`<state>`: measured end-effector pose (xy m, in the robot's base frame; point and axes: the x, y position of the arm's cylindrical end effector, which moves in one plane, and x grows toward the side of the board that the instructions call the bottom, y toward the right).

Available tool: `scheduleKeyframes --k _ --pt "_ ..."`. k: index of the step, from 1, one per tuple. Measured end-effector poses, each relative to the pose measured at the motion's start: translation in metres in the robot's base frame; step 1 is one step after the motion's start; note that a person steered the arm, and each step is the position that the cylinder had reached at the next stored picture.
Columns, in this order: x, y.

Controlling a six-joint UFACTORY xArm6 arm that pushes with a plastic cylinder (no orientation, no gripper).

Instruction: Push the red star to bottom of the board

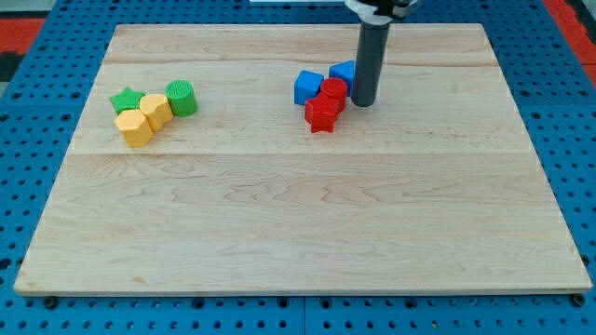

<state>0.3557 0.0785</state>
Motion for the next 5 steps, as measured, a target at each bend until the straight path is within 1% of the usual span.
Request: scheduleKeyframes --k 1,2,3,4,5 --pt "-0.013 0.017" --pt "-0.026 -0.016" --pt "-0.018 -0.054" --pt "0.045 -0.071" --pt "0.095 -0.098"
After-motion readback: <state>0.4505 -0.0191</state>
